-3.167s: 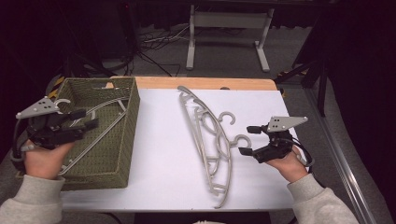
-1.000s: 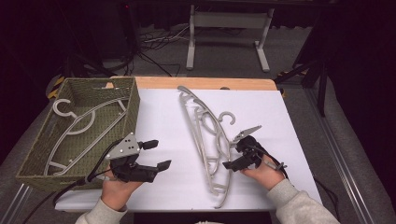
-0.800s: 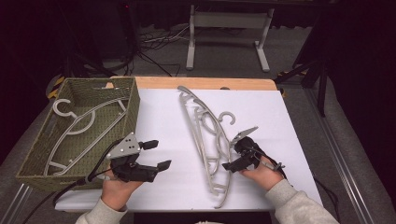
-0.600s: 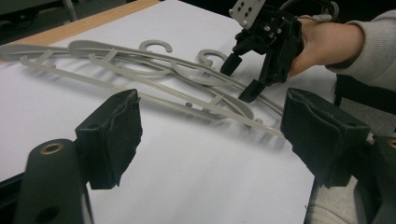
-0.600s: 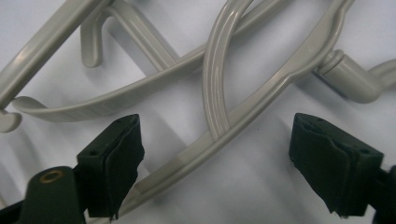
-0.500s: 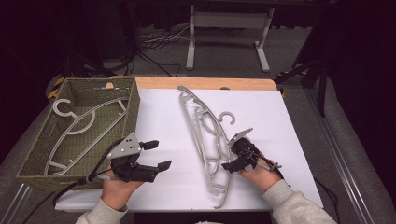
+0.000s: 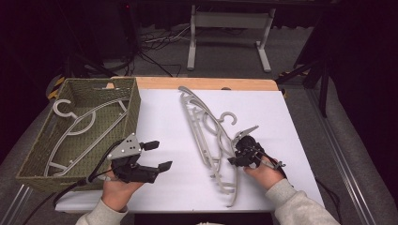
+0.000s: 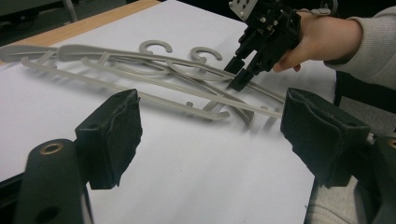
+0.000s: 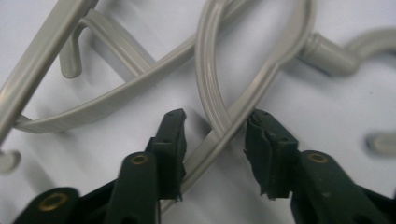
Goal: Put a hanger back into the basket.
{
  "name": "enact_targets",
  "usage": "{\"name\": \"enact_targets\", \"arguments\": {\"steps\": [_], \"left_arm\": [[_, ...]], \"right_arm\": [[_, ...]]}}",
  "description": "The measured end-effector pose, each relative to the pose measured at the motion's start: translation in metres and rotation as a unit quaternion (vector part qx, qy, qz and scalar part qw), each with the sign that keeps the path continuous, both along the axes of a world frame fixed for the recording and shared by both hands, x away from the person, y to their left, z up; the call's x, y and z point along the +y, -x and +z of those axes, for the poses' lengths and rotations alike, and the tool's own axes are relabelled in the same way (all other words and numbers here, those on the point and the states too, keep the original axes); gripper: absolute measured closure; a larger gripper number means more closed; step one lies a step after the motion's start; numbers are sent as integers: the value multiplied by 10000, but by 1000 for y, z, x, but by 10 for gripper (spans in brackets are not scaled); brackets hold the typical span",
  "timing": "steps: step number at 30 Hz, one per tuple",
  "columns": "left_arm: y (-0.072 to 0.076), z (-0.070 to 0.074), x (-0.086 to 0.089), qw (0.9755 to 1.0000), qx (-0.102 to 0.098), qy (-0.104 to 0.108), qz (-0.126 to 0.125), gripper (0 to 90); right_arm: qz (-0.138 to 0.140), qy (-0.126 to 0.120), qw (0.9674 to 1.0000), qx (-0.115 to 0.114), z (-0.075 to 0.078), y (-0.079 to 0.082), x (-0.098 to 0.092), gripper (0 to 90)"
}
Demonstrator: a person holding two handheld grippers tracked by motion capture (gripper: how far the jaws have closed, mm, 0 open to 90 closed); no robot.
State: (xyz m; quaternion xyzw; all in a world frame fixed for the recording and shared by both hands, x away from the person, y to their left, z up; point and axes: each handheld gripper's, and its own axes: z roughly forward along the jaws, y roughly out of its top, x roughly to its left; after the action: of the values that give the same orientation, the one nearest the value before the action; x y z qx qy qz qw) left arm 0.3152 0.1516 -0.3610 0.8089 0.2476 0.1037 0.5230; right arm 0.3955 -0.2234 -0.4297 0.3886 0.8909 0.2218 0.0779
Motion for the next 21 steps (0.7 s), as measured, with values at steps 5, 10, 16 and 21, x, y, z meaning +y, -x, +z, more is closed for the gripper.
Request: {"name": "enact_targets", "arguments": {"steps": [5, 10, 16, 21], "left_arm": [[0, 0, 0, 10000, 15, 29, 17, 213], [-1, 0, 0, 10000, 49, 52, 10, 214], [-5, 3, 2, 9999, 64, 113, -14, 216], [-6, 4, 2, 9998, 145, 149, -26, 216]], "right_arm": [[-45, -147, 9998, 106, 2, -3, -7, 785], [216, -177, 9996, -37, 9, 1, -8, 813], [500, -112, 9978, -423, 29, 8, -13, 817], [748, -70, 9934, -863, 49, 15, -20, 817]]}}
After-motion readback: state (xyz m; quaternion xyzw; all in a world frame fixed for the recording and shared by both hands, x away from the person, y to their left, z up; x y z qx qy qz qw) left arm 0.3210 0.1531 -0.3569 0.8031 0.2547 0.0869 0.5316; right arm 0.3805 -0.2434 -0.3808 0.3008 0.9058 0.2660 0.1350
